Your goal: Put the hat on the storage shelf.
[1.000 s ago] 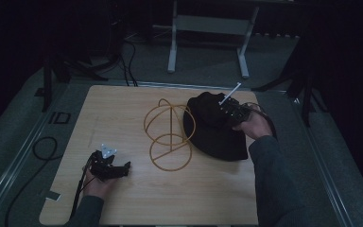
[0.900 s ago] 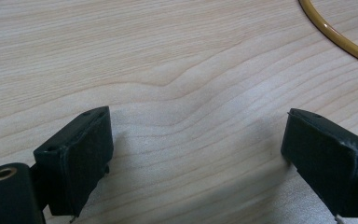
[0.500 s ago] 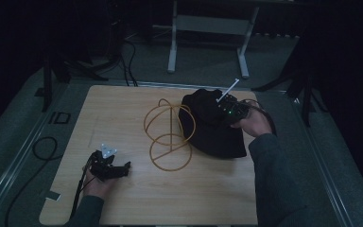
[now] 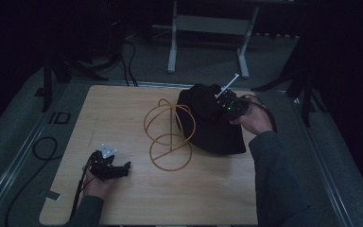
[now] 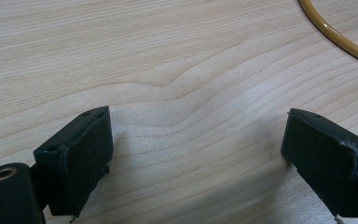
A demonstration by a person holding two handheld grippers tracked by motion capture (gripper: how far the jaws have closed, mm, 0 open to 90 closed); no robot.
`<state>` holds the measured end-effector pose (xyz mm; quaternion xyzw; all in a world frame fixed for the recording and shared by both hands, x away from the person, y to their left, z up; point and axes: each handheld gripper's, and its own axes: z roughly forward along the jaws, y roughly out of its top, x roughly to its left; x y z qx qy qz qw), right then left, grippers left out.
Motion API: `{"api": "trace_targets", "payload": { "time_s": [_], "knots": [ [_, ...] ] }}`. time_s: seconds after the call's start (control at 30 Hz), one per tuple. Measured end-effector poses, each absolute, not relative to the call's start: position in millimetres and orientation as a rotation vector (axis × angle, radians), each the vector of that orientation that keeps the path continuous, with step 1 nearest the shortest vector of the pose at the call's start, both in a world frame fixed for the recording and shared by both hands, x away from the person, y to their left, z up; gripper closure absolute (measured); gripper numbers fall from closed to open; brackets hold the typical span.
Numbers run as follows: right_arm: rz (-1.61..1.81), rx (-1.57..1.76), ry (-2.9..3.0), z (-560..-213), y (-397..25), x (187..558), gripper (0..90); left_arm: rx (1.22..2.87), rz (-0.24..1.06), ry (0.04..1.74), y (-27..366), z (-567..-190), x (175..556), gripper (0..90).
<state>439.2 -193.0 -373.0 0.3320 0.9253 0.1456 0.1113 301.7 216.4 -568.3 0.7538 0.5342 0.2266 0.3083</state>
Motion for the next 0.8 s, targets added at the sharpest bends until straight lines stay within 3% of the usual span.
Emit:
{"api": "trace_targets", "payload": {
  "time_s": [0.8],
  "knots": [
    [0.433,1.007,2.676,-340.0,-208.1,440.8,88.0,1.996,0.597,1.412,216.6,-568.1,301.6,9.4]
  ]
}}
